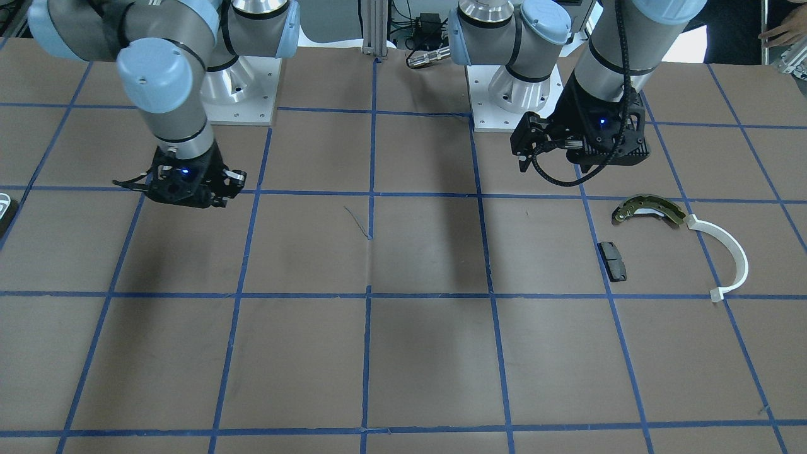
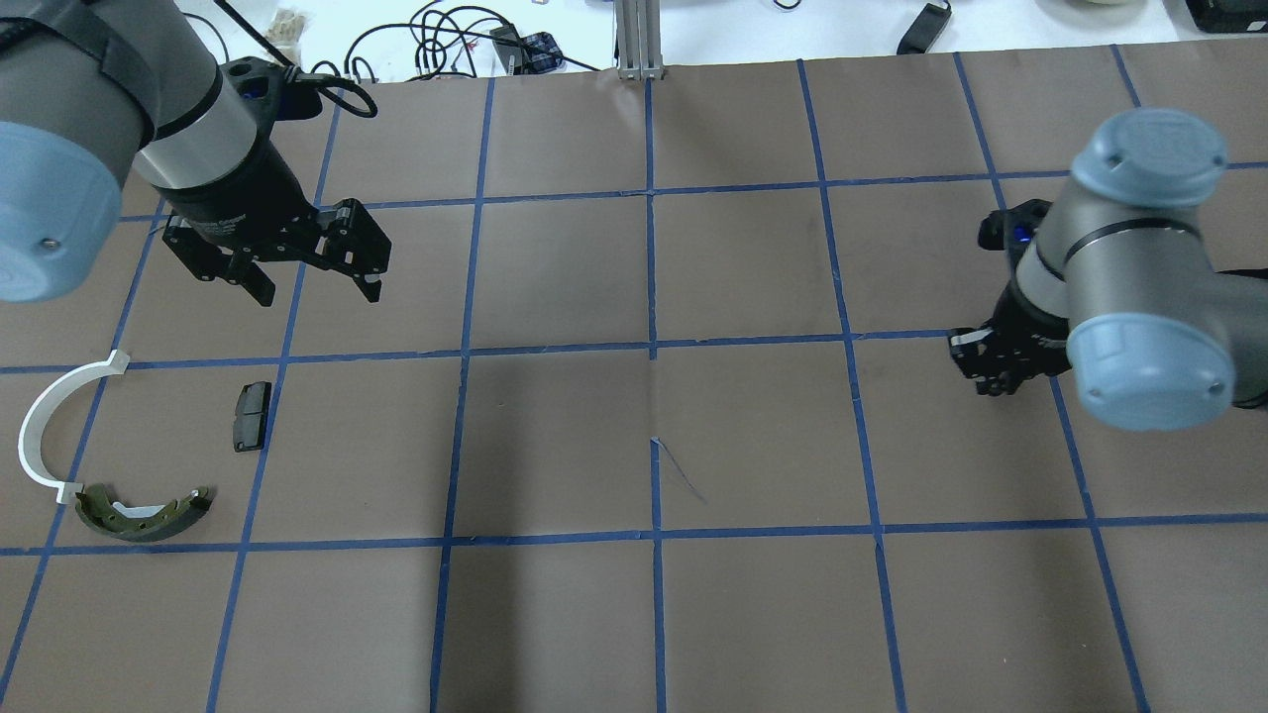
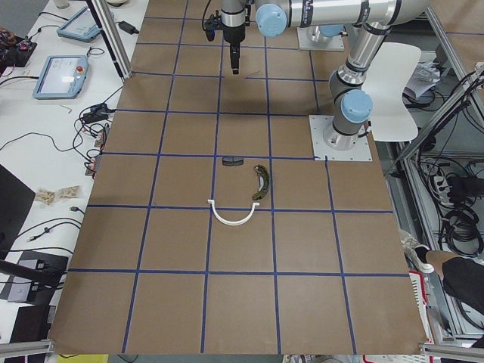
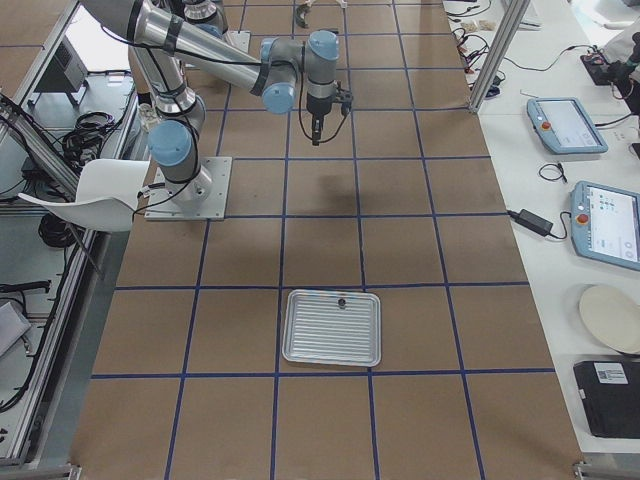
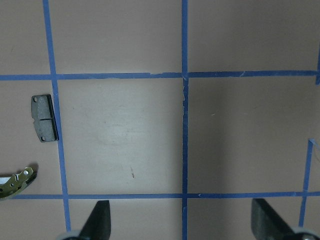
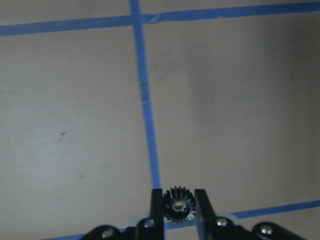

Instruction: Place bearing gear from tray to pile

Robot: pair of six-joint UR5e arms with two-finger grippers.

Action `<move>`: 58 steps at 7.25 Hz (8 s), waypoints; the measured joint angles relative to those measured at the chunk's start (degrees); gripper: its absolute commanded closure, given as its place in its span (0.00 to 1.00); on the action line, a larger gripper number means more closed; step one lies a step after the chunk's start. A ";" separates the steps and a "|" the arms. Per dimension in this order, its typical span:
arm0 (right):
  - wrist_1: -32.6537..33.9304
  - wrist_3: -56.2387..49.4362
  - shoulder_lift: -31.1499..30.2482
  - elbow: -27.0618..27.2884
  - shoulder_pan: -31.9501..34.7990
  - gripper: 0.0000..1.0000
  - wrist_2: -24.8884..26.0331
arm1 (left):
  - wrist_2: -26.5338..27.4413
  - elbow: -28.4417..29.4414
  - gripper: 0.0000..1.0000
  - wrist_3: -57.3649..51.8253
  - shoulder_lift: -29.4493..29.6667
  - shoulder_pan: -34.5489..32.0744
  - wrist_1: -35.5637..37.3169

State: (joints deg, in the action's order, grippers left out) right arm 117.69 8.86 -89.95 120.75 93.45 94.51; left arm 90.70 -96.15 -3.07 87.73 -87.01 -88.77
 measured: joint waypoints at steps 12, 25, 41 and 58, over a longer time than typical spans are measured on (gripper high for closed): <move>13.05 5.35 20.97 -14.79 15.32 0.00 -4.36 | 0.13 -1.01 0.00 0.32 -0.64 0.20 0.06; 5.57 -105.67 25.58 -22.27 -52.27 0.00 -5.16 | -7.10 -21.54 0.02 10.78 17.51 -20.17 39.68; 7.76 -122.43 32.63 -25.33 -54.79 0.86 -2.15 | 0.31 -4.72 1.00 -1.72 18.71 -7.43 22.65; 2.11 -23.73 7.49 -9.75 1.16 1.00 -2.92 | 7.86 -14.06 0.00 -37.71 20.68 34.43 31.23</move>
State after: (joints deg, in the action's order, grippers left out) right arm 119.81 -14.87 -82.46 111.01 94.62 91.59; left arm 98.56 -110.21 -40.78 108.41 -52.58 -57.54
